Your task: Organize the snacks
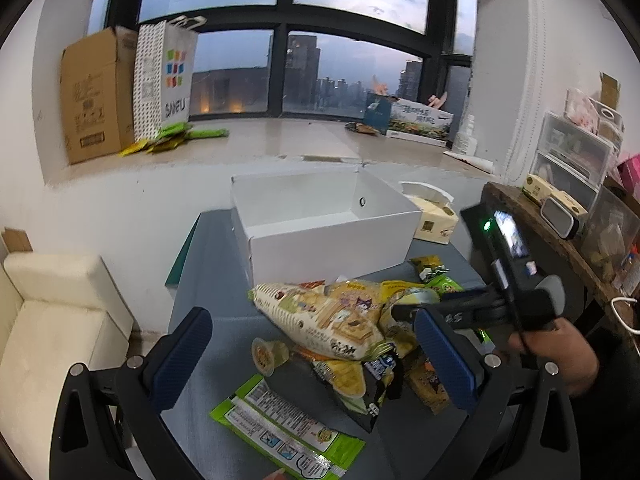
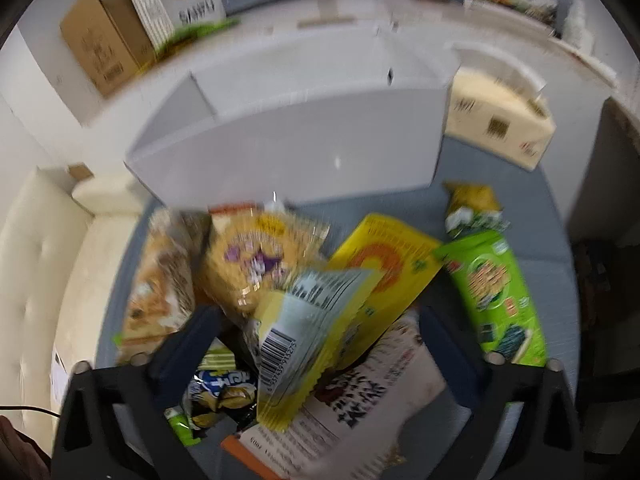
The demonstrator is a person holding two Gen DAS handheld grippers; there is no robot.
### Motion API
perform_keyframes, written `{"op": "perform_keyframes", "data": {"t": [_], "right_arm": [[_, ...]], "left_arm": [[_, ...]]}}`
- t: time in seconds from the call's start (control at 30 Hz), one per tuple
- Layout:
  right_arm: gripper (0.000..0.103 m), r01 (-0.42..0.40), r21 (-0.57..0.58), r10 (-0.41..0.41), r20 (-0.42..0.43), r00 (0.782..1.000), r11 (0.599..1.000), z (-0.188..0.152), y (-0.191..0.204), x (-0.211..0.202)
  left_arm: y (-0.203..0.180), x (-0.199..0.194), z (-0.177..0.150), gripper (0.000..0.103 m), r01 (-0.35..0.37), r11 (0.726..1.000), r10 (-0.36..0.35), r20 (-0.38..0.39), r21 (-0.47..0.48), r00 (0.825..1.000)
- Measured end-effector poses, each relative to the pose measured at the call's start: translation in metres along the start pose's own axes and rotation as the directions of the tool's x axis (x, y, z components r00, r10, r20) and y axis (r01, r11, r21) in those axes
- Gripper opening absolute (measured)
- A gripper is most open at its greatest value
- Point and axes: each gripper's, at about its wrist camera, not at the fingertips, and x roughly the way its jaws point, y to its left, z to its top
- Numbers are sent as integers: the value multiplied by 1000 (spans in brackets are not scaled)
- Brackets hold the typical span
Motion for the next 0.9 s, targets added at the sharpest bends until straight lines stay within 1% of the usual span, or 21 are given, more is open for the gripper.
{"op": "perform_keyframes", "data": {"t": [0.03, 0.07, 0.13, 0.17, 0.2, 0.23, 0.3, 0.4, 0.47, 0.53, 0.63, 0.7, 0.8, 0.83, 0.87, 0.9], "right_arm": [[52, -15, 0, 15, -21, 1000, 1000, -2, 1, 5], [52, -52, 6, 52, -27, 998, 999, -5, 1, 8], [46, -46, -13, 46, -7, 999, 999, -7, 2, 5], [41, -71, -14, 71, 0, 997, 997, -7, 1, 2], [39, -82, -10, 82, 9, 997, 997, -6, 0, -1], [39, -91, -7, 91, 31, 995, 996, -5, -2, -7], [38, -113, 2, 113, 73, 991, 994, -3, -7, -20], [38, -187, 36, 179, 155, 971, 982, -1, -20, -46], [38, -205, 47, 191, 209, 959, 978, -1, -29, -70], [38, -224, 54, 202, 266, 942, 973, -2, -33, -87], [38, -236, 53, 205, 337, 919, 970, -9, -42, -117], [38, -239, 46, 205, 371, 905, 970, -16, -49, -135], [38, -236, 39, 202, 396, 896, 971, -22, -50, -148], [38, -238, 39, 202, 403, 893, 971, -24, -52, -151], [38, -239, 41, 203, 406, 891, 970, -26, -54, -154], [38, -238, 38, 203, 405, 892, 971, -28, -56, -153]], "left_arm": [[2, 0, -1, 103, -1, 1000, 1, -2, -5, 1000], [4, 2, -2, 103, 0, 1000, 0, -3, -10, 1000], [7, 5, -4, 103, 4, 1000, -4, -10, -22, 1000], [8, 7, -4, 103, 7, 1000, -7, -15, -29, 1000], [9, 9, -5, 103, 13, 999, -14, -20, -38, 1000], [11, 12, -6, 103, 23, 998, -24, -27, -52, 999], [14, 20, -6, 103, 70, 993, -75, -51, -97, 996], [16, 37, -4, 103, 122, 979, -138, -89, -165, 986], [16, 55, -1, 103, 122, 971, -150, -127, -204, 981], [17, 76, 2, 103, 98, 966, -143, -180, -240, 973], [23, 116, 5, 103, 64, 950, -151, -269, -307, 951], [31, 144, 5, 103, 13, 931, -144, -336, -364, 931], [39, 176, 3, 102, -8, 907, -178, -400, -422, 899], [40, 185, 2, 101, -28, 903, -175, -427, -428, 887], [40, 194, -1, 94, -49, 902, -171, -458, -430, 873], [39, 198, -3, 74, -54, 902, -173, -473, -428, 864]]}}
